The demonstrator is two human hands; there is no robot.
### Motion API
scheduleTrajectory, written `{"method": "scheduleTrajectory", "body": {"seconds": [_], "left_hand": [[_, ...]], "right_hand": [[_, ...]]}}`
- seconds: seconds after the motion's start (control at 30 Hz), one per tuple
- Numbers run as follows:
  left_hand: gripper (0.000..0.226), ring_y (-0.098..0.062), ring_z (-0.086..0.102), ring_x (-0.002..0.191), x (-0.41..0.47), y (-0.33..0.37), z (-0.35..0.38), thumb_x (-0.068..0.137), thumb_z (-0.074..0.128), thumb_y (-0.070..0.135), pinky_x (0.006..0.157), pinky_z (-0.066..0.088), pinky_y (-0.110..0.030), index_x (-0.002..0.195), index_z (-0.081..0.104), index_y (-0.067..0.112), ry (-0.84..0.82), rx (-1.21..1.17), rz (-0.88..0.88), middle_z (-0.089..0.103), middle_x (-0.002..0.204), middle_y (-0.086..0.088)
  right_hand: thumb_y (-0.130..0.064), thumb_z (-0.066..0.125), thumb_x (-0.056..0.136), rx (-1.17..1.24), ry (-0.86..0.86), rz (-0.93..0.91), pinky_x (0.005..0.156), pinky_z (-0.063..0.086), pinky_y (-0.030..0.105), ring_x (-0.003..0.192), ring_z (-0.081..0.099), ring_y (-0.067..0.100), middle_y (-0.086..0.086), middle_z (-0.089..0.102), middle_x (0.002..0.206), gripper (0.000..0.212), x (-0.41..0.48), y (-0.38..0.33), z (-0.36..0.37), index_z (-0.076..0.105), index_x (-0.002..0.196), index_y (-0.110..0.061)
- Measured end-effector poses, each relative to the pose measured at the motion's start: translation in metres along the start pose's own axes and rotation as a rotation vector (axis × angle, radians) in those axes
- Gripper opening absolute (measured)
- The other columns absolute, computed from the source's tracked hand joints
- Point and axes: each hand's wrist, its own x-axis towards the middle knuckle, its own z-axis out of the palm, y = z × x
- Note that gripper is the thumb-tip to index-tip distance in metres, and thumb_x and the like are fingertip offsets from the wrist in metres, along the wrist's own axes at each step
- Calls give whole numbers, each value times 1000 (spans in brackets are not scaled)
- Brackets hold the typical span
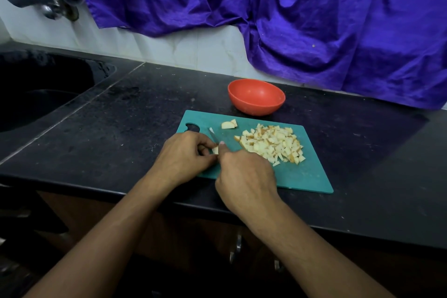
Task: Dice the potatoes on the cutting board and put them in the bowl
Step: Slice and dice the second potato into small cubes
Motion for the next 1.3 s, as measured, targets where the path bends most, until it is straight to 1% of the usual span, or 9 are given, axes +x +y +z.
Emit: {"method": "scheduleTrajectory", "body": {"seconds": [0.3,0.4,0.57,0.67,0.77,0.87,0.93,1.13,1.3], "left_hand": [[15,5,62,63,0,-2,1,84,78,32,63,42,-20,99,77,31,21,7,10,70,68,15],[18,2,63,65,0,-2,2,83,81,39,64,43,-21,99,76,32,24,-4,11,70,69,15],[24,4,62,66,0,-3,3,81,83,44,63,41,-20,101,75,33,37,-9,6,70,70,16],[28,8,62,67,-1,-3,3,80,82,46,63,39,-18,103,75,33,36,-13,7,69,71,18],[33,8,62,67,-2,-4,2,80,82,48,63,40,-19,108,75,32,28,-22,22,70,72,18],[37,6,63,69,-3,-5,-1,79,83,50,65,43,-19,111,74,32,16,-43,30,70,75,17],[35,5,63,70,-4,-6,-3,79,83,48,66,44,-18,109,74,33,14,-49,32,70,75,16],[25,1,64,70,-3,-9,-3,79,86,38,65,46,-16,99,74,30,22,-42,21,69,75,13],[21,-1,64,70,-4,-8,-3,80,85,38,68,50,-19,96,73,31,40,-16,24,68,74,13]], "right_hand": [[-22,46,102,39,32,-22,73,37,36,101,61,26,5,64,108,69,-14,6,6,17,164,-21],[-21,45,102,77,46,-37,70,39,35,90,58,22,1,55,92,67,-21,14,10,17,164,-26],[-31,43,106,280,129,44,65,49,32,73,57,11,-9,58,82,51,-30,42,18,35,156,-42],[-33,47,106,477,90,148,55,43,25,64,57,7,-10,63,83,45,-23,53,18,46,150,-44],[-33,48,106,570,83,178,61,47,25,74,60,5,-12,67,100,42,-19,53,12,50,148,-40],[-31,48,105,523,120,150,76,52,29,92,62,10,-10,67,125,46,-17,47,-4,48,150,-39],[-29,49,104,454,115,97,85,55,34,103,63,14,-8,65,132,47,-17,39,-13,48,150,-41],[-26,47,102,318,77,52,82,56,40,100,62,20,-1,68,113,42,-21,20,-11,56,142,-34],[-26,46,103,271,93,35,74,50,36,96,62,21,0,67,108,50,-21,15,-4,45,152,-34]]}}
